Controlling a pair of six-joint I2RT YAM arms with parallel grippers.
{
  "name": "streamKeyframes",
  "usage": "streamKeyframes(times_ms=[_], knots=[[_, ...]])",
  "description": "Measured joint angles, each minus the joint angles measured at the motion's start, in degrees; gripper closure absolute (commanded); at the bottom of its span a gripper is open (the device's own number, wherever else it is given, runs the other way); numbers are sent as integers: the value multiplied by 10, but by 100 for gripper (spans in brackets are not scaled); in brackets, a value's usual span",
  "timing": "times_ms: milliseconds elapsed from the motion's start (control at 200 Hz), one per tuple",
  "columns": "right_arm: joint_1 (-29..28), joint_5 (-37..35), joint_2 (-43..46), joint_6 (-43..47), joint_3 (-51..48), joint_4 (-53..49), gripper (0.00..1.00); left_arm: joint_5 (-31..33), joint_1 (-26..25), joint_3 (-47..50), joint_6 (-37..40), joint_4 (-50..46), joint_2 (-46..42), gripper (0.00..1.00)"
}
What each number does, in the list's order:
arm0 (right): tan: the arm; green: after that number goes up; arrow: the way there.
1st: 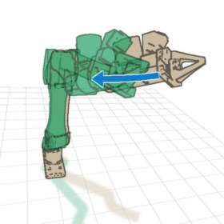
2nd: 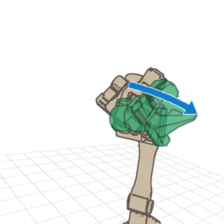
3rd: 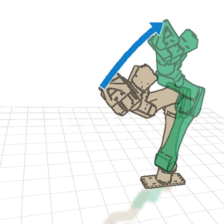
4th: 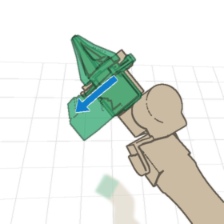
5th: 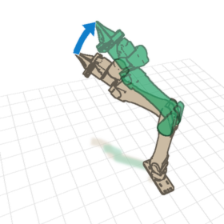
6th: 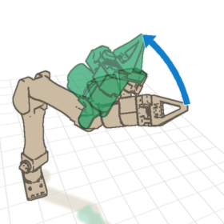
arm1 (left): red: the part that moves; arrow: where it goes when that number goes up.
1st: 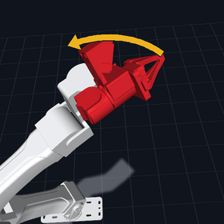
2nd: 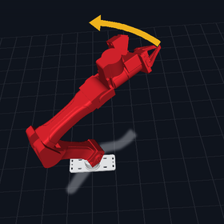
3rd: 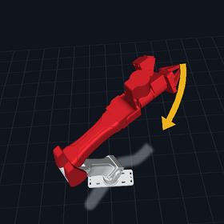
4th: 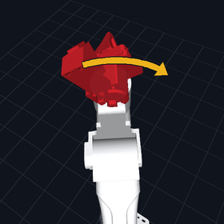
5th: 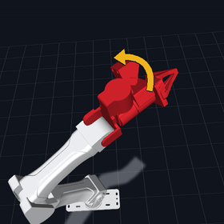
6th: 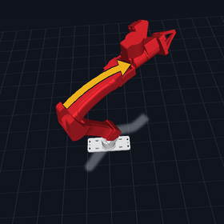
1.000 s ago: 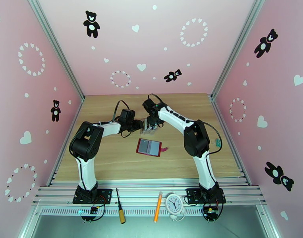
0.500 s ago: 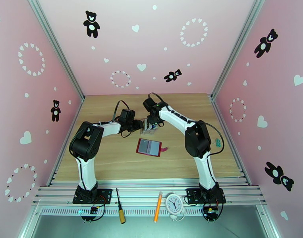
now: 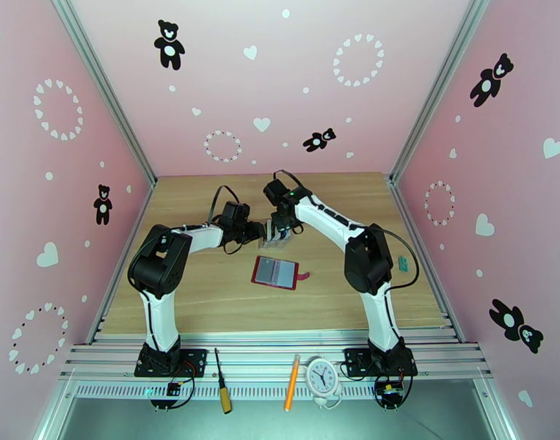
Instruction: Put the credit cards into the card holder
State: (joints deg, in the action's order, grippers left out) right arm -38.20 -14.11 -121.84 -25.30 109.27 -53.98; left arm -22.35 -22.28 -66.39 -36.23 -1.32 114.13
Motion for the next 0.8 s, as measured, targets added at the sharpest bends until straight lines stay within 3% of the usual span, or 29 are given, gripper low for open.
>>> streamKeyframes(times_ms=[796], knots=[[-1, 69, 70, -33, -18, -4, 89, -15, 1, 37, -5, 22, -22, 57]])
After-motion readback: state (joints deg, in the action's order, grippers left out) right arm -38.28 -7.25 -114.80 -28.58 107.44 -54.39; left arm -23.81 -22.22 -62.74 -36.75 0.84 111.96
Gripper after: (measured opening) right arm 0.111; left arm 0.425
